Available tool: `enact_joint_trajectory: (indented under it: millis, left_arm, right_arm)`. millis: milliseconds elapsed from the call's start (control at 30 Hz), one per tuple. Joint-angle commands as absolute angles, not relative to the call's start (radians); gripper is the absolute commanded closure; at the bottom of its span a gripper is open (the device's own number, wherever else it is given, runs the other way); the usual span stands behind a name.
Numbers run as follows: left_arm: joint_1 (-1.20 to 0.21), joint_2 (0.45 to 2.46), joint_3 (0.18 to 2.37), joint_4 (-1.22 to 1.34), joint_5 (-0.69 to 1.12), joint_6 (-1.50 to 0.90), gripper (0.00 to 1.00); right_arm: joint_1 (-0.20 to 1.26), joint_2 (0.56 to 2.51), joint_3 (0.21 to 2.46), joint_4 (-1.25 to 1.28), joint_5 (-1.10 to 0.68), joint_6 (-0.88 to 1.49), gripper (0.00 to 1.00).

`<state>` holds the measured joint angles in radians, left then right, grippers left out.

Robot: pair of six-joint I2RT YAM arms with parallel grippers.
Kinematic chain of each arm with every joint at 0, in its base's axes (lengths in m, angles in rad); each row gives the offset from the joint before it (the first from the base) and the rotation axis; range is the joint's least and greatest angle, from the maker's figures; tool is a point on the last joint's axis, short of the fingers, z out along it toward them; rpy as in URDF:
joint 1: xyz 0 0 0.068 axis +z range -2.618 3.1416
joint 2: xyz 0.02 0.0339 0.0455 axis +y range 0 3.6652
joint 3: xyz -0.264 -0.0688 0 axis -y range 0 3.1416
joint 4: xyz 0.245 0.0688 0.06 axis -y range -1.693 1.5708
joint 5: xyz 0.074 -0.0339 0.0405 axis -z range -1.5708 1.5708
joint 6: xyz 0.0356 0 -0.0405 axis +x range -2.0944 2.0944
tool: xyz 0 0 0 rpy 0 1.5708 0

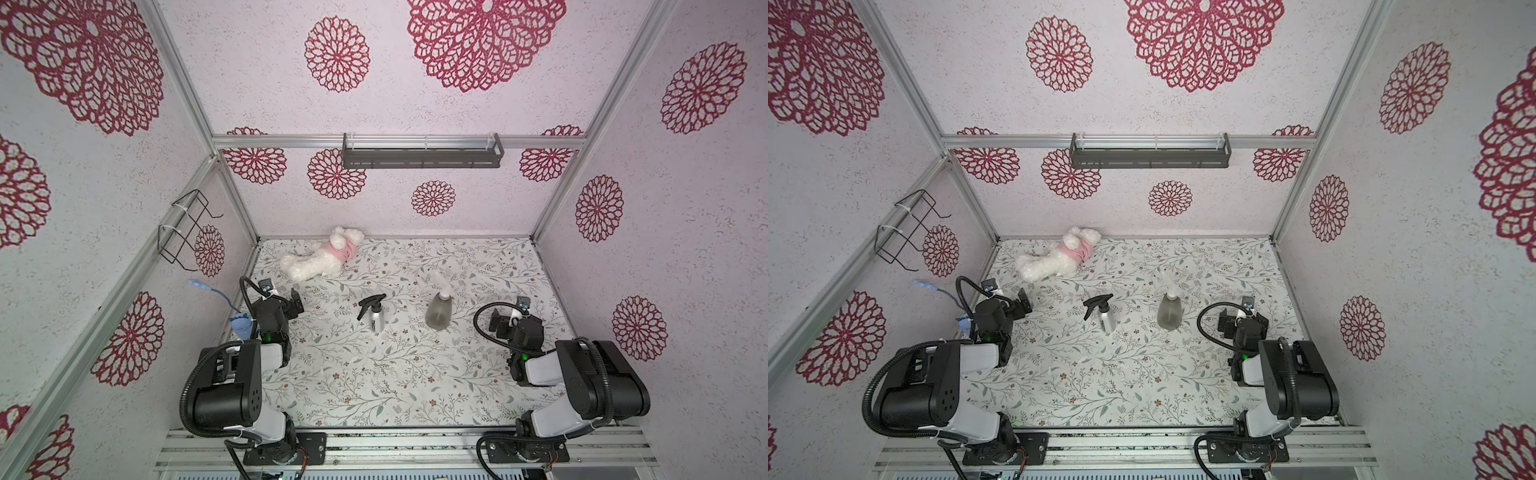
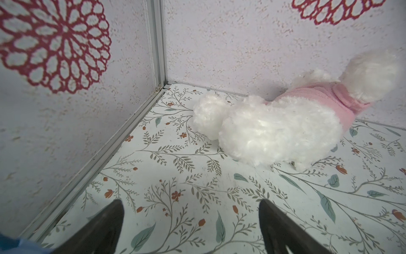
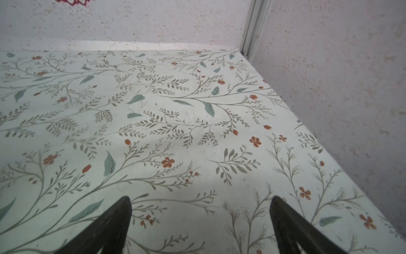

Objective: Attach spray nozzles to spray bottles
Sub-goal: Reset both arms

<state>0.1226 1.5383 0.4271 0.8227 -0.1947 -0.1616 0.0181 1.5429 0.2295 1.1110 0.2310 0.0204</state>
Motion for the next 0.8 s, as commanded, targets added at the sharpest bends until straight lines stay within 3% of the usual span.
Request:
enact_joint_trajectory:
  millis: [0, 767]
  left_arm:
    - [0.12, 1.536, 0.436, 0.817, -0.203, -0.149, 0.03]
    - [0.12, 1.536, 0.437, 0.818, -0.203, -0.149, 0.03]
  right_arm:
    - [0.024, 1.536, 0.247, 1.214, 0.287, 0.051, 0.01]
    - [0.049, 1.539, 0.262, 1.189, 0.326, 0.035, 0.01]
